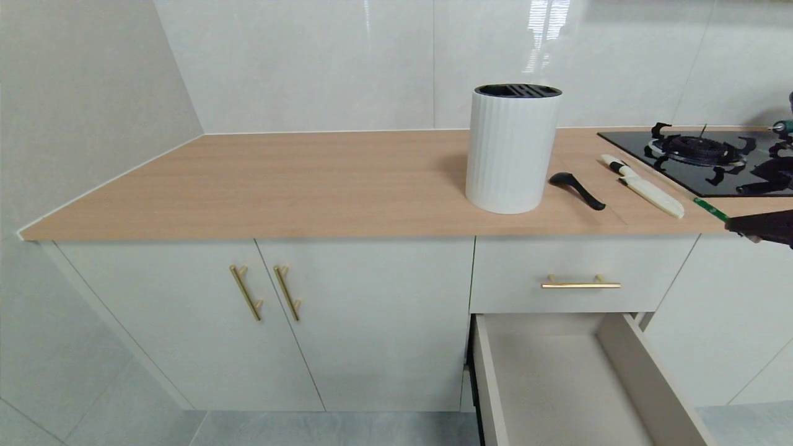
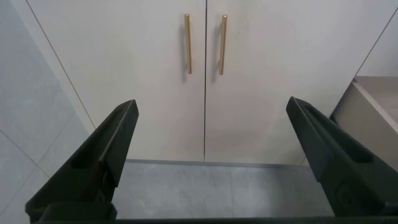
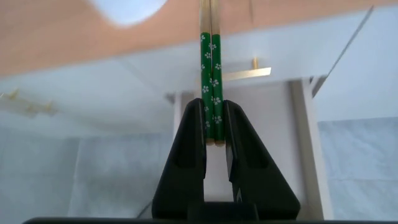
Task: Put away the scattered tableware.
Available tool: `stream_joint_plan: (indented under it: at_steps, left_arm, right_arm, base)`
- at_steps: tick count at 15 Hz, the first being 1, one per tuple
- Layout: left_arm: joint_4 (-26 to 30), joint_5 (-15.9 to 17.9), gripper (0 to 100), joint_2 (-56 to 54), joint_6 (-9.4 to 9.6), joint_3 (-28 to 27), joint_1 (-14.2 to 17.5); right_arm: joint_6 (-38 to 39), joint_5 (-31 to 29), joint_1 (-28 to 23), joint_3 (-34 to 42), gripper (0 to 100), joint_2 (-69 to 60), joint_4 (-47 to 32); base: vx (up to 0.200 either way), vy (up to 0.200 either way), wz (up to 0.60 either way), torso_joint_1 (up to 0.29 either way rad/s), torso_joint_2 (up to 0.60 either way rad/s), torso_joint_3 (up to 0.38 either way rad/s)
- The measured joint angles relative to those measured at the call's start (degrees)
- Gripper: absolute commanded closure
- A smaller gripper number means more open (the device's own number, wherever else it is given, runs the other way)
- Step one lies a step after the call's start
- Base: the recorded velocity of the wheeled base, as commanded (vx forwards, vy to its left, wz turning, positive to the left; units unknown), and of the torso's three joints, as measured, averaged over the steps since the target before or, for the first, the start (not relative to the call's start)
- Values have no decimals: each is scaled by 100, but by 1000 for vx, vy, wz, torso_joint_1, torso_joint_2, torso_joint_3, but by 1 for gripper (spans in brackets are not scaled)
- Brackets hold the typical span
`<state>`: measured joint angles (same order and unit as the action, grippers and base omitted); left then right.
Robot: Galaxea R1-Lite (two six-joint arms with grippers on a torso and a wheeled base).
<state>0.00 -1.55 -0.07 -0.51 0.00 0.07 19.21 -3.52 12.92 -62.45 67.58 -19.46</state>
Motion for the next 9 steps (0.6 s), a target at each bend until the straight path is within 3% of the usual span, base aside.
stream_joint_plan:
  at_steps: [3, 9]
  left_arm:
    - [-2, 0, 0, 0, 0, 0, 0]
    - [0, 0, 0, 0, 0, 0, 0]
  right_arm:
    - [-173, 0, -2, 339, 100, -312, 13]
    - [-589, 0, 6, 769, 100, -397, 60]
  base:
    - [0, 0, 0, -14, 51, 37]
    - [0, 0, 0, -133, 399, 264]
